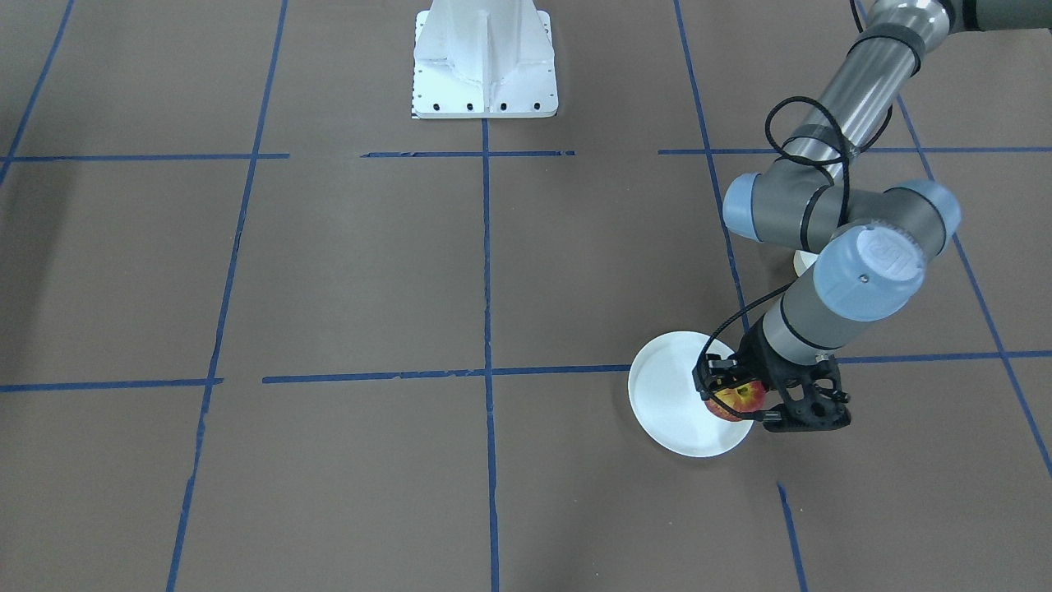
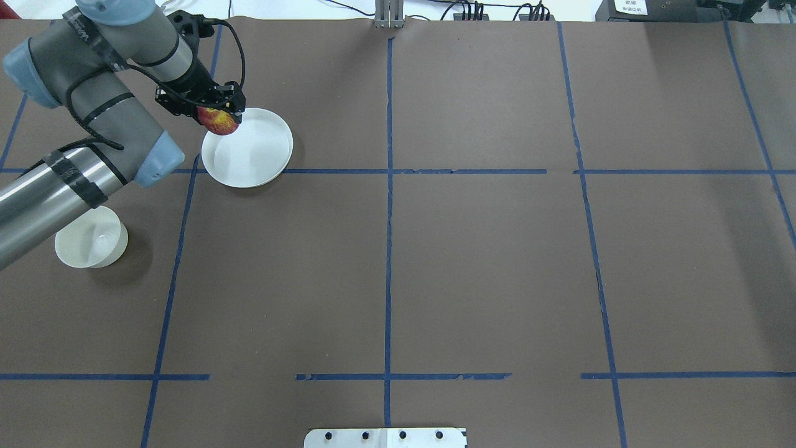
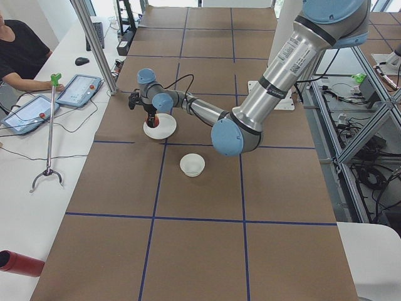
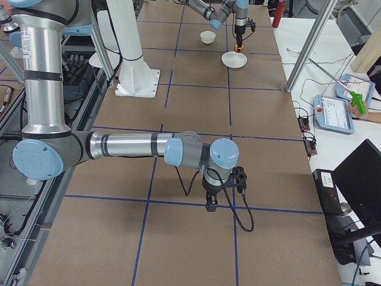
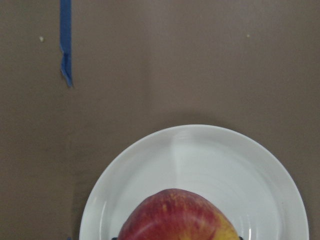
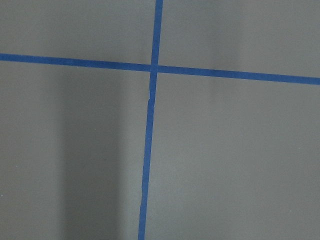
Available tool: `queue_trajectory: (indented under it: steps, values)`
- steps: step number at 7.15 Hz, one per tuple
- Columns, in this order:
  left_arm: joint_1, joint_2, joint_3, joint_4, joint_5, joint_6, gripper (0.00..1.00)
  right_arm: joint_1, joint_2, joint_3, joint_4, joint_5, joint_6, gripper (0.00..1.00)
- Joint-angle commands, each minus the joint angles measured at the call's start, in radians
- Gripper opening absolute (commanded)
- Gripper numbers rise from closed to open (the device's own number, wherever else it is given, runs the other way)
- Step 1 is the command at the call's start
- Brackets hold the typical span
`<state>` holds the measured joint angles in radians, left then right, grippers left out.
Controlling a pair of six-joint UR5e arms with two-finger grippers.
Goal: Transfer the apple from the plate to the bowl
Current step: 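Lift the apple with the left gripper and carry it over the white bowl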
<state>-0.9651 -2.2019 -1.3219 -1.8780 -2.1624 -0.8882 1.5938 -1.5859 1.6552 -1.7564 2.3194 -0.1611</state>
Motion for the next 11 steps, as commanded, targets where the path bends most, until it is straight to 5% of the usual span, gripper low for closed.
queue_trajectory:
  steps: [1, 4, 6, 11]
  values:
    - [-0.023, 0.142, -0.273, 0.100, -0.002, 0.032, 0.00, 0.000, 0.001, 0.000, 0.000, 0.000, 0.000, 1.00]
    - [-0.029, 0.393, -0.483, 0.070, 0.012, 0.092, 0.00, 0.000, 0.000, 0.000, -0.001, 0.000, 0.000, 1.00]
    - [-0.030, 0.638, -0.504, -0.225, 0.028, 0.083, 0.00, 0.000, 0.001, 0.000, 0.000, 0.000, 0.000, 1.00]
    - [0.049, 0.663, -0.470, -0.230, 0.124, 0.081, 0.00, 0.000, 0.001, 0.000, 0.000, 0.000, 0.000, 1.00]
